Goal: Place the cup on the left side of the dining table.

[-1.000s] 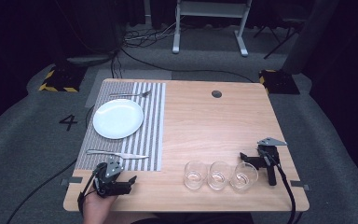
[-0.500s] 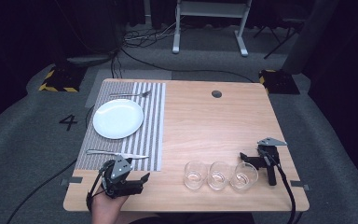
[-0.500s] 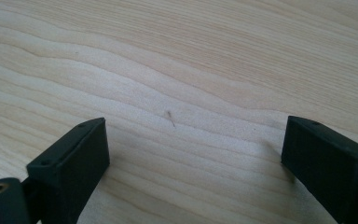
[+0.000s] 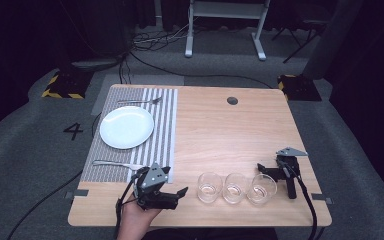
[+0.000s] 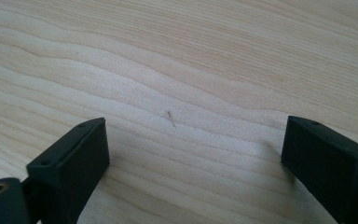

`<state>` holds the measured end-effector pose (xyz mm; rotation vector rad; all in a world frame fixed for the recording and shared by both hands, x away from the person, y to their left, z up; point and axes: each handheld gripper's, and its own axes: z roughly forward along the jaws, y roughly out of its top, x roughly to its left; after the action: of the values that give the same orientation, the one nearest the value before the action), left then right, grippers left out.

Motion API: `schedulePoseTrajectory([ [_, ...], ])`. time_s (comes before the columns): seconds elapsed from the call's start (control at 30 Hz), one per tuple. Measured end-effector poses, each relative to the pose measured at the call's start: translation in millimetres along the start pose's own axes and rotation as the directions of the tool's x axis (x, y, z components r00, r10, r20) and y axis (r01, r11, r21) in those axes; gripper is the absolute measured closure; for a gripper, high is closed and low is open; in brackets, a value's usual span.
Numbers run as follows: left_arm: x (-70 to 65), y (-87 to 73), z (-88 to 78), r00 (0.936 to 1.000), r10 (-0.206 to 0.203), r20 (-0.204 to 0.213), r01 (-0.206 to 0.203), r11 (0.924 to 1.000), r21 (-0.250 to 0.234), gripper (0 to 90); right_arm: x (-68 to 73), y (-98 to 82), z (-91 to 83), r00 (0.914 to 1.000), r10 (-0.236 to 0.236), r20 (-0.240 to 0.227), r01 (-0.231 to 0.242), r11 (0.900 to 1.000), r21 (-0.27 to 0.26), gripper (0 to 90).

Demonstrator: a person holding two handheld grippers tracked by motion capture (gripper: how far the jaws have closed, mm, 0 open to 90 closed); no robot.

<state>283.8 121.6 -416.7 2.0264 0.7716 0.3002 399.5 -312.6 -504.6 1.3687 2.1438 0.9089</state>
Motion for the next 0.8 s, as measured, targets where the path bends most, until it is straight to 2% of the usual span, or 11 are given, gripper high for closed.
schedulePoseTrajectory([
  [0.1, -4.6, 3.9, 9.6, 0.9992, 0.01, 0.04, -0.009, 0.9999, -0.007, 15.7, 0.0, 0.0, 0.0, 1.0, 0.0, 0.0, 0.0, 1.0, 0.0, 7.7],
  [0.13, -4.6, 3.9, 9.6, 0.9992, 0.01, 0.04, -0.009, 0.9999, -0.007, 15.6, 0.0, 0.0, 0.0, 1.0, 0.0, 0.0, 0.0, 1.0, 0.0, 7.7],
  [0.2, -8.1, 6.2, 17.8, 0.9967, 0.004, 0.081, -0.002, 0.9997, -0.022, 15.6, 0.0, 0.0, 0.0, 1.0, 0.0, 0.0, 0.0, 1.0, 0.0, 7.7],
  [0.37, -12.4, 6.7, 31.1, 0.9954, 0.011, 0.096, -0.008, 0.9996, -0.027, 15.5, 0.0, 0.0, 0.0, 1.0, 0.0, 0.0, 0.0, 1.0, 0.0, 7.7],
  [0.5, -17.4, 5.6, 49.1, 0.9924, 0.018, 0.121, -0.015, 0.9995, -0.028, 15.0, 0.0, 0.0, 0.0, 1.0, 0.0, 0.0, 0.0, 1.0, 0.0, 7.7],
  [0.63, -20.4, 5.3, 61.9, 0.9917, 0.021, 0.127, -0.016, 0.999, -0.042, 14.5, 0.0, 0.0, 0.0, 1.0, 0.0, 0.0, 0.0, 1.0, 0.0, 7.7],
  [0.8, -24.3, -0.1, 80.6, 0.991, 0.019, 0.132, -0.016, 0.9996, -0.022, 11.9, 0.0, 0.0, 0.0, 1.0, 0.0, 0.0, 0.0, 1.0, 0.0, 7.7],
])
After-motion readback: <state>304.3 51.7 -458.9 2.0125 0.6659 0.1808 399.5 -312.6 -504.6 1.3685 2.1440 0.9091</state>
